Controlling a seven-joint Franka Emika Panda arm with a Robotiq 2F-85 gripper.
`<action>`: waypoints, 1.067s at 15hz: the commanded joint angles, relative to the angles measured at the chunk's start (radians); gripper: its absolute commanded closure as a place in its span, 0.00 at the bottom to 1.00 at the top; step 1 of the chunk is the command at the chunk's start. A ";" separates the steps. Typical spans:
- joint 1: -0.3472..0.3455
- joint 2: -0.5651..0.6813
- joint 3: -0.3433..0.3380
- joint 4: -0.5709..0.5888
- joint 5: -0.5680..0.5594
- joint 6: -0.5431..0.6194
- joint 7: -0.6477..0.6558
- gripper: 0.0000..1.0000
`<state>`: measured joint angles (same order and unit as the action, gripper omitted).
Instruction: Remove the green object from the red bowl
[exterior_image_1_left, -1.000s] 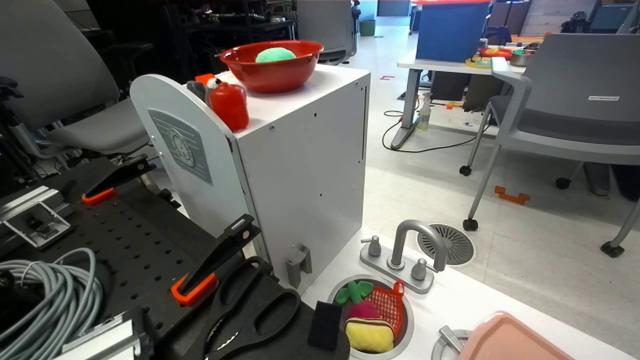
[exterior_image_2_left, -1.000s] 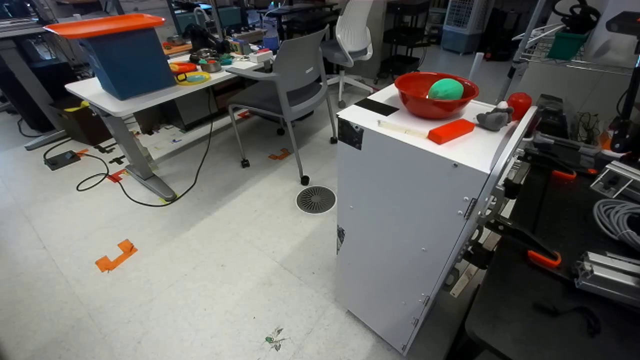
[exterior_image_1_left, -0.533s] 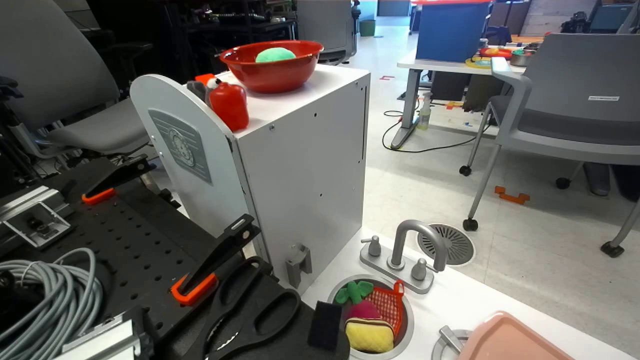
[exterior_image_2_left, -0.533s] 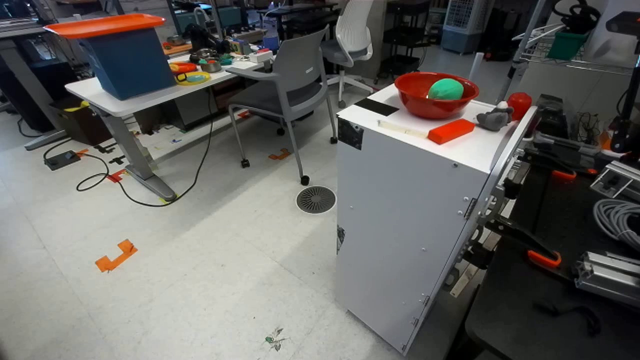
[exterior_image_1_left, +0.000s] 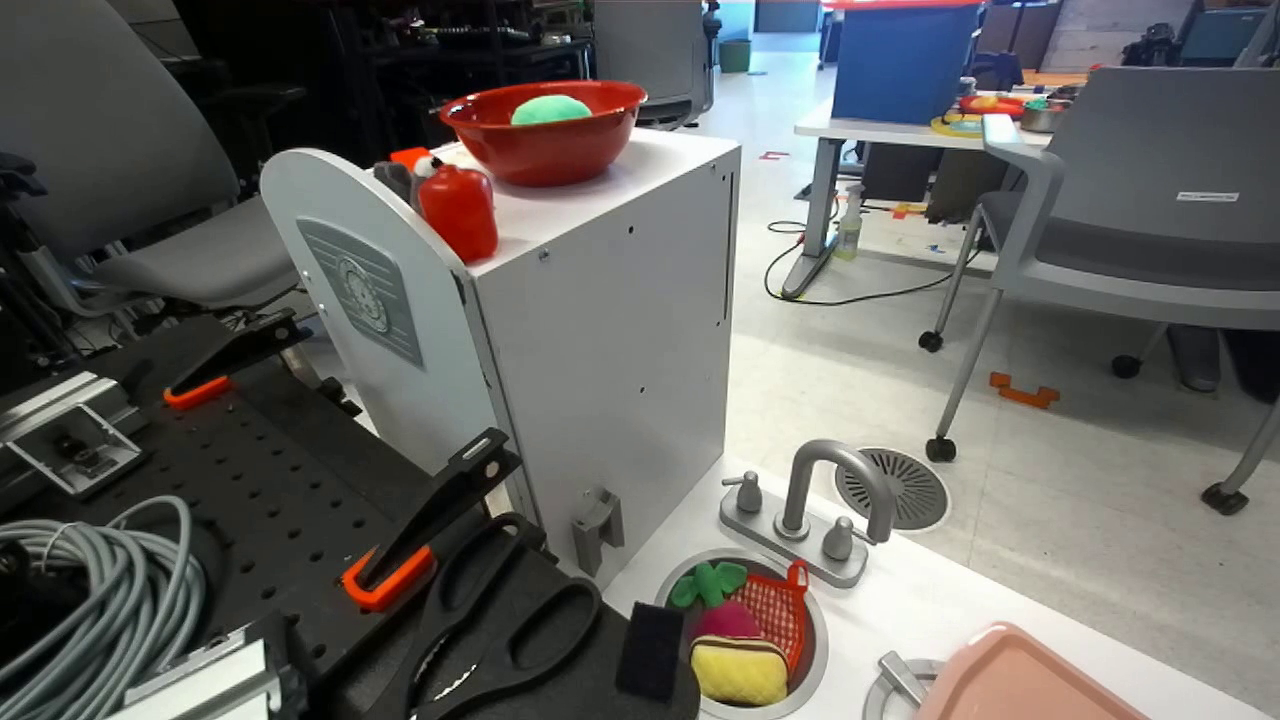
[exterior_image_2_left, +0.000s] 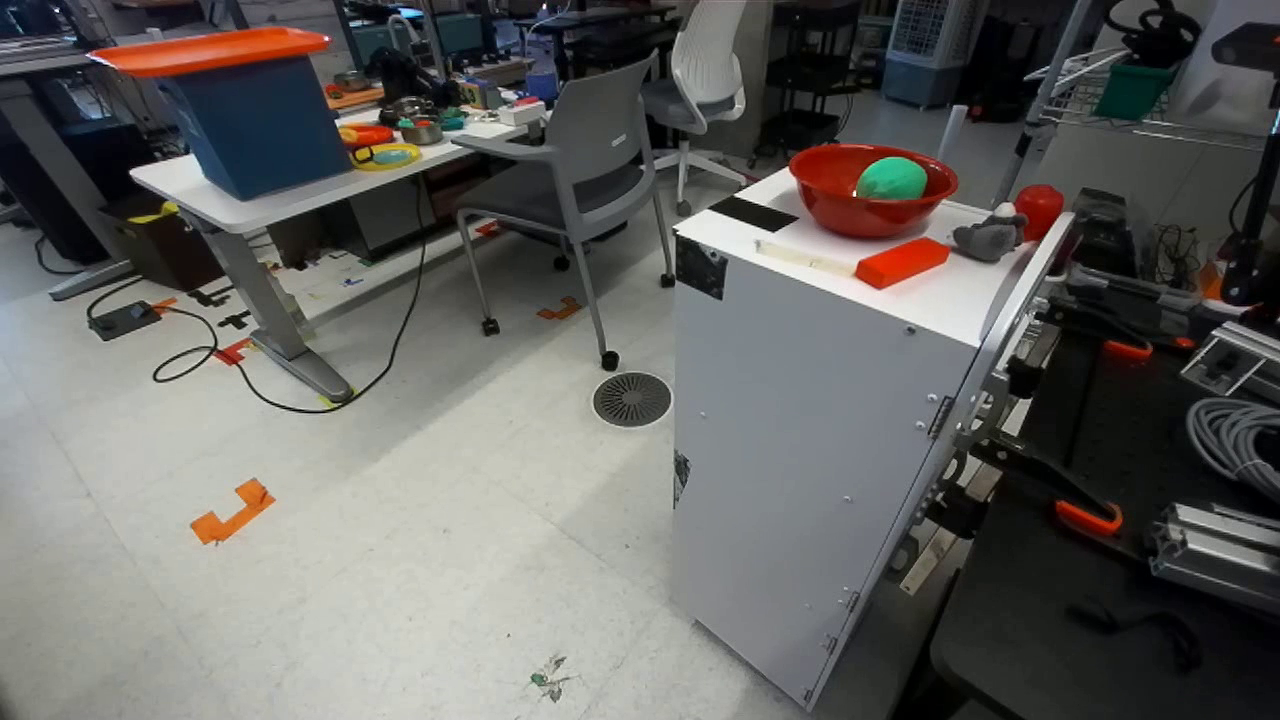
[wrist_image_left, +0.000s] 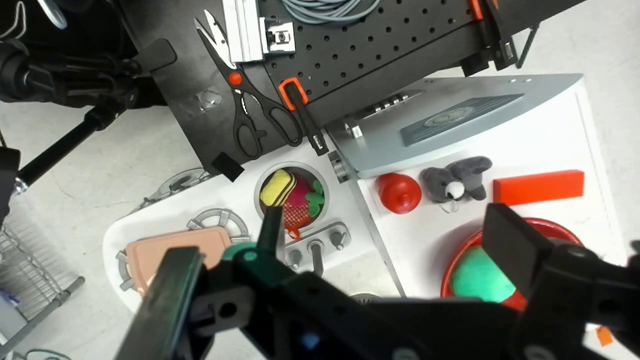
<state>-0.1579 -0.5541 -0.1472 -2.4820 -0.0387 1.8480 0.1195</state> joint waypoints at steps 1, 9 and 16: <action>-0.007 0.122 0.008 0.104 -0.011 -0.009 -0.017 0.00; 0.018 0.216 0.062 0.205 -0.071 0.006 0.011 0.00; 0.029 0.206 0.075 0.201 -0.058 0.002 0.006 0.00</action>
<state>-0.1325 -0.3480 -0.0689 -2.2828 -0.0960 1.8519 0.1249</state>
